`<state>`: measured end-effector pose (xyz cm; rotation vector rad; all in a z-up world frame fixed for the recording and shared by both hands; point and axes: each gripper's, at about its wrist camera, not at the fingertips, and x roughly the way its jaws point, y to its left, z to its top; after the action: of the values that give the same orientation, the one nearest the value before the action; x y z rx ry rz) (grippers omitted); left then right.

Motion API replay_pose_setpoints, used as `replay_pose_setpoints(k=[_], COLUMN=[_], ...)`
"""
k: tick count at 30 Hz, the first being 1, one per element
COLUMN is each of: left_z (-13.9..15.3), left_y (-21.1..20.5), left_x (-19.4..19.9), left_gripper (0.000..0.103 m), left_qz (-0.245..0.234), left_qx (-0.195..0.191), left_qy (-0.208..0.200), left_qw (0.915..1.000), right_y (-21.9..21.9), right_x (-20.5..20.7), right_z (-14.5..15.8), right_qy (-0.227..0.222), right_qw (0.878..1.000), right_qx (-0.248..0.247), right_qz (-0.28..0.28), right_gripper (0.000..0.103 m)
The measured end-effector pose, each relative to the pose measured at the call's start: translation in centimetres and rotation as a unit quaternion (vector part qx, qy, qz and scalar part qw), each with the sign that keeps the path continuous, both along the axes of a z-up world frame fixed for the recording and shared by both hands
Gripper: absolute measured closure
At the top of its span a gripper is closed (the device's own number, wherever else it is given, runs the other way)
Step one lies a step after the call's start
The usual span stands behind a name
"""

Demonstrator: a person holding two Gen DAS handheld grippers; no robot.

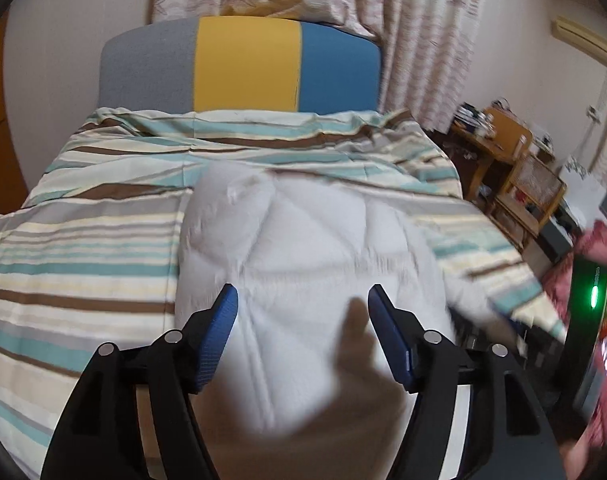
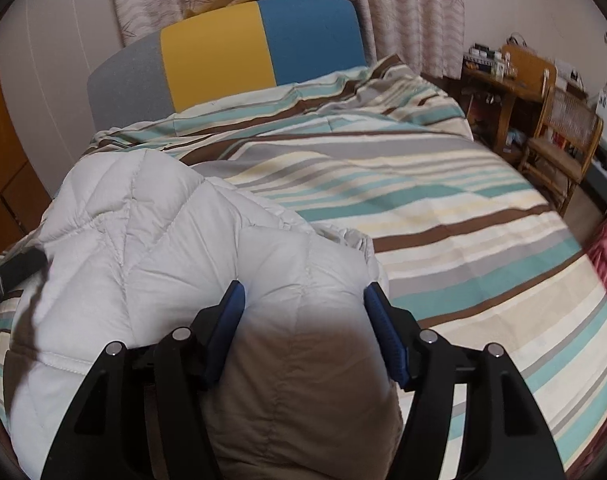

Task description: Fold large clothes

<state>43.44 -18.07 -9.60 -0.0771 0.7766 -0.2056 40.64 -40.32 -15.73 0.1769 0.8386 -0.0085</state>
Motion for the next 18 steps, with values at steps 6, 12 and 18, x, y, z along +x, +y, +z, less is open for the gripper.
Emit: replay_pose_setpoints(k=[6,12,18], left_z=[-2.7,-7.0,-8.6], left_y=[-3.0,-3.9,-4.0], left_x=[5.7,7.4,8.5], left_gripper=[0.024,0.017,0.015], left_qz=[0.006,0.009,0.015], left_qx=[0.086,0.125,0.13], left_qy=[0.058,0.066,0.063], left_qw=[0.9946,0.9899,0.9894], right_y=[-0.2,-1.4,-1.2], right_x=[0.9,3.2,3.9], right_z=[-0.9,-3.1,-4.0], right_qy=[0.02,0.057,0.05], right_qw=[1.0,0.997,0.998], right_qx=[0.013,0.052,0.041], right_qz=[-0.002,0.0,-0.007], right_gripper=[0.038,0.035,0.035])
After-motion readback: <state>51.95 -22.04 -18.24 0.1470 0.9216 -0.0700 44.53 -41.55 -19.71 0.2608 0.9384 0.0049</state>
